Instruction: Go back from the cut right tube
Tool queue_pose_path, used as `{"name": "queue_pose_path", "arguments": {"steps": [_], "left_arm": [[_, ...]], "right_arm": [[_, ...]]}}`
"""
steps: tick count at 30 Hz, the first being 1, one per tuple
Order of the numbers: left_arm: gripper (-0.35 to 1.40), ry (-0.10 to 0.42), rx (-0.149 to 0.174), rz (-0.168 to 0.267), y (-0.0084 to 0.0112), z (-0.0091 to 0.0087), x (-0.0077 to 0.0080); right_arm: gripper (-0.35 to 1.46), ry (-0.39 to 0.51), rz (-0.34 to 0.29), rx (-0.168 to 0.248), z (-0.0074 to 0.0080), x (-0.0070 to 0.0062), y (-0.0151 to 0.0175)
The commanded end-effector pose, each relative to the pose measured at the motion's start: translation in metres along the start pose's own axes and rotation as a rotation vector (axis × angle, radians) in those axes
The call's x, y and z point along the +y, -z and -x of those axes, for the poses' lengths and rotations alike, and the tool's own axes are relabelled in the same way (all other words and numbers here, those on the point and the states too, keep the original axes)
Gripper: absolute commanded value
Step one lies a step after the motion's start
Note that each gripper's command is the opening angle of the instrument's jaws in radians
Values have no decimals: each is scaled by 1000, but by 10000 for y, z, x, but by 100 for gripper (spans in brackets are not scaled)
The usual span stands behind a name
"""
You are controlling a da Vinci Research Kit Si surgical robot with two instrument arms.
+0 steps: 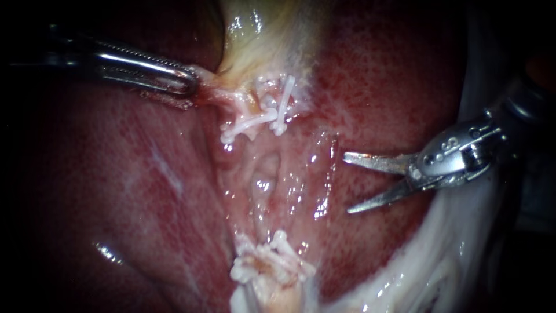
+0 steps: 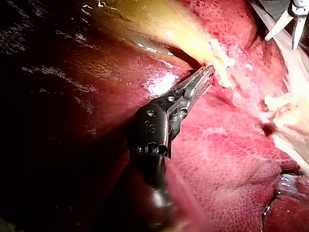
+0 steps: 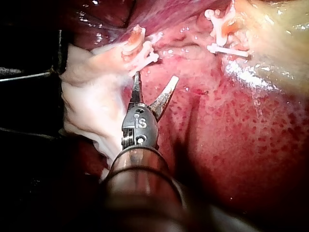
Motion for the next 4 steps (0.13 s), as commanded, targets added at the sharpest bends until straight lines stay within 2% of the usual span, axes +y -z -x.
{"name": "queue_pose_path", "arguments": {"steps": [1,4], "left_arm": [[-35,0,-1,0,1,0,0],[-35,1,0,-1,-2,-2,0]], "right_arm": [[145,0,-1,-1,0,0,0],[145,0,-7,1,0,0,0]]}}
